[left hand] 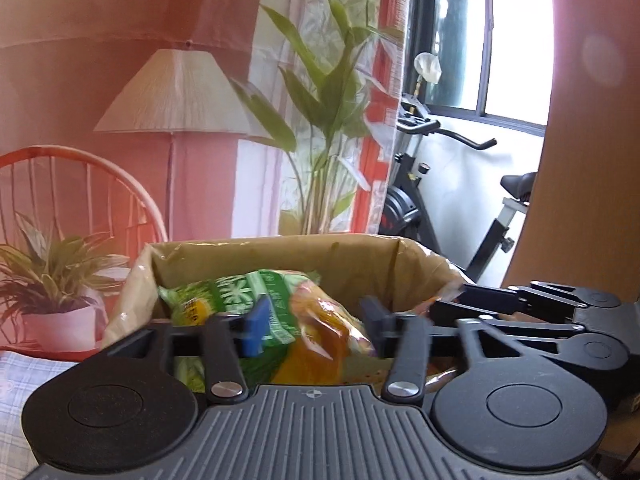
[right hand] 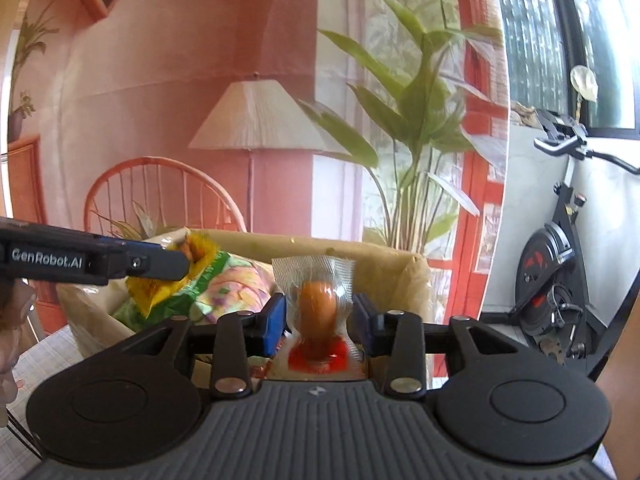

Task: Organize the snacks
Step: 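Lower both snacks into the box and open both tools, then move the left tool to the brown packet while the right tool moves to the silver foil packet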

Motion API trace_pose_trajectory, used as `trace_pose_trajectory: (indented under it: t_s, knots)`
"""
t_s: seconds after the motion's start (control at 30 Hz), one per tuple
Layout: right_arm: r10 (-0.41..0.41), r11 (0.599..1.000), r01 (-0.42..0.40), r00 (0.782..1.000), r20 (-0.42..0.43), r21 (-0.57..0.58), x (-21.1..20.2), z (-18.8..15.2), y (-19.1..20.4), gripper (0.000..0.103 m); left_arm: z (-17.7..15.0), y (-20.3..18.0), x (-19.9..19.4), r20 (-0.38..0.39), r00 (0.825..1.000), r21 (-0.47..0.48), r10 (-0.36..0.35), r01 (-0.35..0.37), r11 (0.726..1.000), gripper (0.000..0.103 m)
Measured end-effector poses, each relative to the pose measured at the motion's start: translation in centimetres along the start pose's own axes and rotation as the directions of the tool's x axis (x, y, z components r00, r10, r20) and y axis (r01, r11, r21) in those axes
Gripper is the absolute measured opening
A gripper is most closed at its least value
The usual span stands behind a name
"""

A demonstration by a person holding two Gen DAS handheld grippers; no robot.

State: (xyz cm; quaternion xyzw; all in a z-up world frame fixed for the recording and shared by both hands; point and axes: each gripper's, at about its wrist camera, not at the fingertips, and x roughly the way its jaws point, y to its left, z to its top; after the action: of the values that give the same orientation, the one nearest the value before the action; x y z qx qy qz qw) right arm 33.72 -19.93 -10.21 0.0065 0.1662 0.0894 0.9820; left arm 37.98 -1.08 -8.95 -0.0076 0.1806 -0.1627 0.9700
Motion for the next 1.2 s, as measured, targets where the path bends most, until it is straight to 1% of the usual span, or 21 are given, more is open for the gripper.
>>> trace_pose_trajectory:
  t_s: [0.13,0.23,0.33,0.47,0.6,0.8,0.9,1.03,1.2]
  knots:
    - [0.005,1.000,-0.005,1.000,-0.001,0.014,-0.9,-0.6,-0.1,0.041,-0.2,1.0,-1.5,0.008,1.000,-0.026,-0.004,0.004,1.000,0.062]
    - [0.008,1.000,-0.008,1.000,0.002,0.024,-1.9,-1.1,0.1,0.043,-0.6,1.3,-2.8,0.007,1.000,-0.034,0.015,-0.014,0.999,0.062]
    - [0.008,0.999,-0.009,1.000,0.013,0.044,-3.2,-1.6,0.4,0.044,-1.2,1.8,-4.1,0.001,1.000,-0.058,0.021,-0.021,0.998,0.062]
    - [0.014,0.997,-0.017,0.999,0.043,0.079,-5.3,-2.5,0.7,0.044,-2.2,2.3,-6.3,0.000,1.000,-0.079,0.029,-0.029,0.996,0.062]
    - [0.007,0.996,-0.014,0.997,0.071,0.091,-7.4,-3.3,1.4,0.044,-3.5,2.3,-8.5,0.004,0.999,-0.085,0.034,-0.033,0.996,0.062]
    - [0.004,0.992,-0.013,0.997,0.075,0.123,-9.6,-5.0,1.7,0.044,-5.5,2.2,-10.5,0.001,0.999,-0.093,0.033,-0.033,0.995,0.062]
    - [0.000,0.990,-0.008,0.998,0.057,0.140,-10.2,-6.4,1.7,0.044,-7.1,2.0,-10.8,-0.020,0.999,-0.091,0.039,-0.041,0.995,0.062]
    - [-0.008,0.985,0.008,1.000,-0.001,0.171,-10.0,-8.9,1.3,0.044,-9.3,1.8,-10.4,-0.059,0.998,-0.088,0.035,-0.041,0.995,0.062]
    - [-0.011,0.979,0.028,0.996,-0.085,0.201,-8.7,-12.2,0.8,0.044,-12.4,1.7,-8.5,-0.141,0.990,-0.104,0.011,-0.026,0.994,0.062]
